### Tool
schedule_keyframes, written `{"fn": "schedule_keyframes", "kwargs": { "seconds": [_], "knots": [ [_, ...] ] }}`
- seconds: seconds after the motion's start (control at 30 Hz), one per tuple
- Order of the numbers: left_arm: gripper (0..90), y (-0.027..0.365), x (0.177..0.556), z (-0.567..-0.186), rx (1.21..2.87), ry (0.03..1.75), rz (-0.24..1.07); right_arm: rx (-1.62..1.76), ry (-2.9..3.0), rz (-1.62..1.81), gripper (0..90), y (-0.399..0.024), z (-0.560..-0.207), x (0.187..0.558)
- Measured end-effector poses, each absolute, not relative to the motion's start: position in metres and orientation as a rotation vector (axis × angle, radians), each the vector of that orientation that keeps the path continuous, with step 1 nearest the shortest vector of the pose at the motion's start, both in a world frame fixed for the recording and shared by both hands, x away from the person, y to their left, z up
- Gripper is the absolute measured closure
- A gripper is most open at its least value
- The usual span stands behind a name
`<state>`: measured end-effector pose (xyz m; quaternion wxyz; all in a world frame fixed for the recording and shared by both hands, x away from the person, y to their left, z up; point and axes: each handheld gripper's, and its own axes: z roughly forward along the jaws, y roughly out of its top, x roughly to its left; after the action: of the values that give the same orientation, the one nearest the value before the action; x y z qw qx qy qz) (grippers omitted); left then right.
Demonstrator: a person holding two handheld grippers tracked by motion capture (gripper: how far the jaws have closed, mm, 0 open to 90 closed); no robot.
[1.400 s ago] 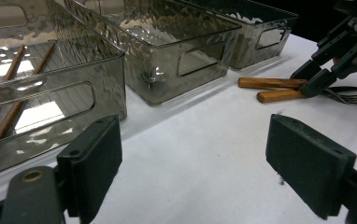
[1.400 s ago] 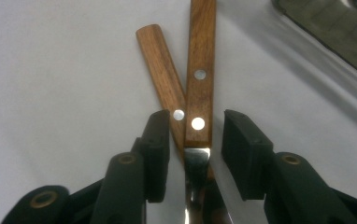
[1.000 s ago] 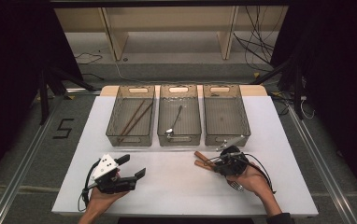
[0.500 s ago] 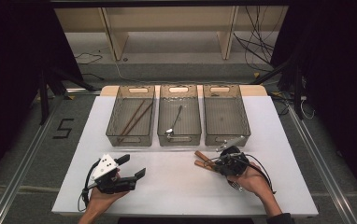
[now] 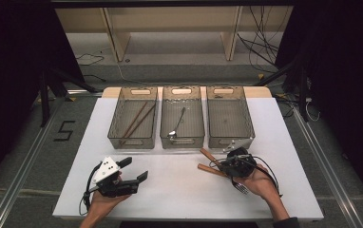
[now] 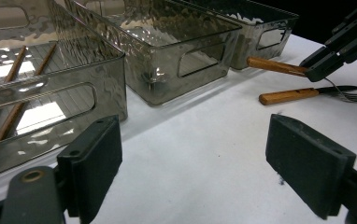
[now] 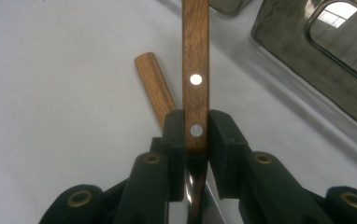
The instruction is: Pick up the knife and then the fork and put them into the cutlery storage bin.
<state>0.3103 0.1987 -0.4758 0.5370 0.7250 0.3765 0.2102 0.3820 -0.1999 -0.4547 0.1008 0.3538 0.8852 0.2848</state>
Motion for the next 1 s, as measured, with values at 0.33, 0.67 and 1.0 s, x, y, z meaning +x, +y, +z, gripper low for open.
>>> {"fn": "schedule_keyframes", "kwargs": {
  "seconds": [0.33, 0.67, 1.0],
  "knots": [
    [18.4, 0.198, 0.310, -0.476, 1.733, 0.891, 0.500, 1.110, 2.608, 0.732, 77.7, -0.204, -0.464, 0.392],
    [18.4, 0.198, 0.310, -0.476, 1.728, 0.890, 0.500, 1.141, 2.616, 0.693, 77.4, -0.202, -0.464, 0.396],
    [18.4, 0.198, 0.310, -0.476, 1.734, 0.888, 0.500, 1.153, 2.622, 0.660, 77.0, -0.199, -0.467, 0.397]
  ]
}}
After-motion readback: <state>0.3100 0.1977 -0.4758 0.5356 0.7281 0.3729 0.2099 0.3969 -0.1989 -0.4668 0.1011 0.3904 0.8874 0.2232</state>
